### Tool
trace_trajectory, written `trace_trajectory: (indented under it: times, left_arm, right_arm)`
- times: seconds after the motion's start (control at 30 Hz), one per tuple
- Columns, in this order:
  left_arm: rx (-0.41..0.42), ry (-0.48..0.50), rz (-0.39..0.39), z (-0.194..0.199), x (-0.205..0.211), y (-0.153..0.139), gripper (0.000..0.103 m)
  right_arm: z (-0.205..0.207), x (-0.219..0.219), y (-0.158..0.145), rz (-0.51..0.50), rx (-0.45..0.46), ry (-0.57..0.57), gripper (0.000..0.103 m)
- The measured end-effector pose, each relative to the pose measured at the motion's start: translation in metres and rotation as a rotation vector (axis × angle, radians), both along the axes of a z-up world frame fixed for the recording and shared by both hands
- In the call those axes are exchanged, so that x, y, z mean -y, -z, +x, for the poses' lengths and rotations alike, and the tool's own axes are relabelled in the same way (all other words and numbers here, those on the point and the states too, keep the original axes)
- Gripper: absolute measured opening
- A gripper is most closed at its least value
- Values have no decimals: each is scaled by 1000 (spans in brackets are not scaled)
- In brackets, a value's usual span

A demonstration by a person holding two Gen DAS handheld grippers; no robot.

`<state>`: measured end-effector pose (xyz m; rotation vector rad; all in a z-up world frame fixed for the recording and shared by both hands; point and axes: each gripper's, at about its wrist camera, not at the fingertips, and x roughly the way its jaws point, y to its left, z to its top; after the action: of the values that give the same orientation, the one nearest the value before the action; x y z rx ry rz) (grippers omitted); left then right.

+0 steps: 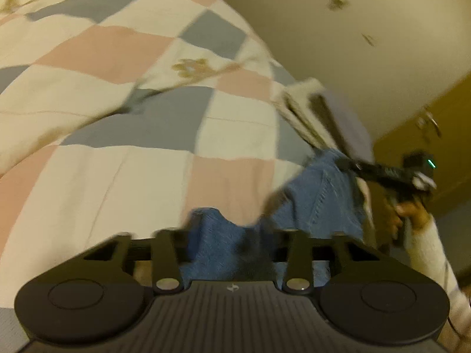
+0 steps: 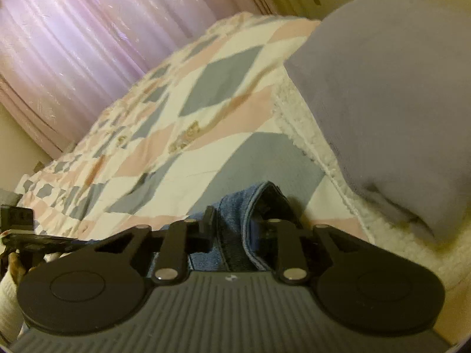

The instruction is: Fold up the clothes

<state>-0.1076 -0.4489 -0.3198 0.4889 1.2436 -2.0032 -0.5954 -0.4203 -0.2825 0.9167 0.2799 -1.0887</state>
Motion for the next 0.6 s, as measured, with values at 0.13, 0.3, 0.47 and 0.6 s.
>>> trace_trajectory:
  times: [0.13,0.3,0.47,0.6]
  left_arm:
    - [-111,-201,-123,32,-21,3,0]
    - [-102,-479,-34,78,-18,47,0]
    - [-28,-421,-174,70,-54,7,0]
    - [33,-245,-311,24,-77,-29,1]
  right_arm:
    - [12,-21,-6,-93,-100,62,16]
    - [31,-11,26,-67,-221,141,19]
    - [67,-44,-14,-268,-507,239,64]
    - [115,-81,-32,-432,-451,27,10]
